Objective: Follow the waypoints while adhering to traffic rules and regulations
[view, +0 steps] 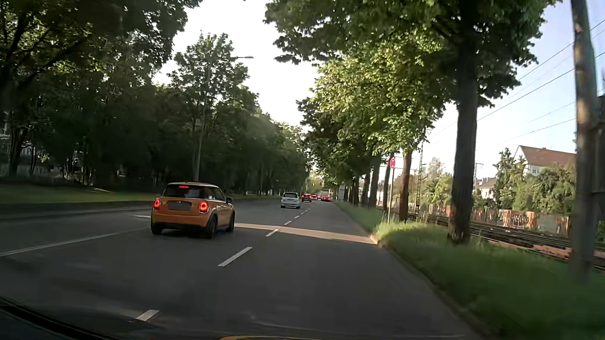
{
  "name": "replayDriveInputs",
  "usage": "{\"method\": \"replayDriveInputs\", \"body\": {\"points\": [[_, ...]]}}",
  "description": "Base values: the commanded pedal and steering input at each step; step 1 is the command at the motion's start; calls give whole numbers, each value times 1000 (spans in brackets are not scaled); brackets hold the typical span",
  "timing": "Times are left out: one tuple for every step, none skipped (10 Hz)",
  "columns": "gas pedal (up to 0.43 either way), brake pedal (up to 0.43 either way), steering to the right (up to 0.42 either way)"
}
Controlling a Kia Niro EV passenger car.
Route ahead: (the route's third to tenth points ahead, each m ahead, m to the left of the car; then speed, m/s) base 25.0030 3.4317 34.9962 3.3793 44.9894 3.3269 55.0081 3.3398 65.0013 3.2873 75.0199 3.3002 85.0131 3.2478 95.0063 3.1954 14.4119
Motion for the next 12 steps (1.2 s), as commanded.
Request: {"method": "replayDriveInputs", "body": {"points": [[110, 0, 0], [110, 0, 0], [110, 0, -1], [110, 0, 0], [110, 0, 0], [110, 0, -1], [110, 0, -1], [110, 0, 0], [110, 0, 0], [98, 0, 0], [98, 0, 0], [98, 0, -1]]}}
